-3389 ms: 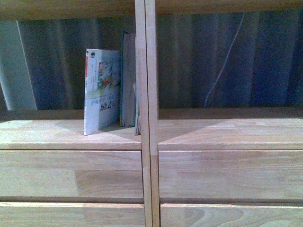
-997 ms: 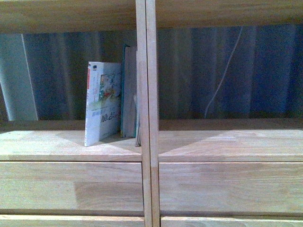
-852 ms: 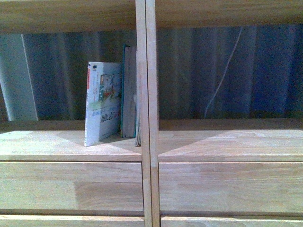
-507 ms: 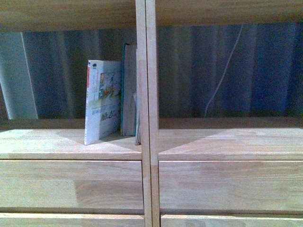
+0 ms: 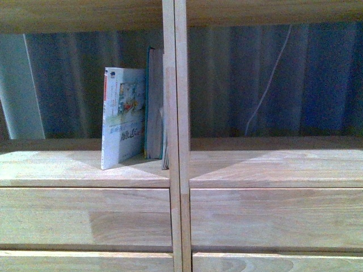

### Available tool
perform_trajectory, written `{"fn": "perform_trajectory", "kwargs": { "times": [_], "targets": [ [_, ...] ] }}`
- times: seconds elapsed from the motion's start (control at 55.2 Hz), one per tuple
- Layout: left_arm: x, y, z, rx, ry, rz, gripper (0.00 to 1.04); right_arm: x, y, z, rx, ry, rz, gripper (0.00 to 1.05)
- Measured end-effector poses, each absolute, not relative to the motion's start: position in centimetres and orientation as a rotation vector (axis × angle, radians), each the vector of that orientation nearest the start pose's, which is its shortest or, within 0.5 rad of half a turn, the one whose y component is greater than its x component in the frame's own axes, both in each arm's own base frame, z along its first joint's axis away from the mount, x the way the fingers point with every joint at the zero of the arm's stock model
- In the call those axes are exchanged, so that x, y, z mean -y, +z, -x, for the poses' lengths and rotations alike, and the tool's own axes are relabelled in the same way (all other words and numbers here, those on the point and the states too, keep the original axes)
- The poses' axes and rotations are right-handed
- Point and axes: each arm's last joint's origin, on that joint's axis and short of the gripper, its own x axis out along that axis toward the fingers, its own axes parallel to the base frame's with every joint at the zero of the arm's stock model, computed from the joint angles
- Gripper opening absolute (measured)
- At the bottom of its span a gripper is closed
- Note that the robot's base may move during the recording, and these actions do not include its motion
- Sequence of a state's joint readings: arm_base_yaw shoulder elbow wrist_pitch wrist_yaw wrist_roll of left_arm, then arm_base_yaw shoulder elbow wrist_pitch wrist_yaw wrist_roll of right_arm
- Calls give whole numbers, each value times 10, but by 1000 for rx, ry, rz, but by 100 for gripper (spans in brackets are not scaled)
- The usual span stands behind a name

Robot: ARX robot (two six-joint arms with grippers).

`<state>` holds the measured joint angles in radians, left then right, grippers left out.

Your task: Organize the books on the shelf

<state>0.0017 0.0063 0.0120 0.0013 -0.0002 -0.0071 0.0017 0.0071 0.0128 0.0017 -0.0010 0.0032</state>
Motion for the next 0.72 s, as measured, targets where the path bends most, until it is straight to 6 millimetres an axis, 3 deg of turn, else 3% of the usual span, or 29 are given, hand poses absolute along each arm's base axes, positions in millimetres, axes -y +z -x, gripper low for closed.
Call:
{"fn": "perform_trajectory", "kwargs": {
  "times": [0.725],
  "targets": [
    [0,167,-97,7,2,7,97,0,167,-97,7,2,-4,98]
  ]
}}
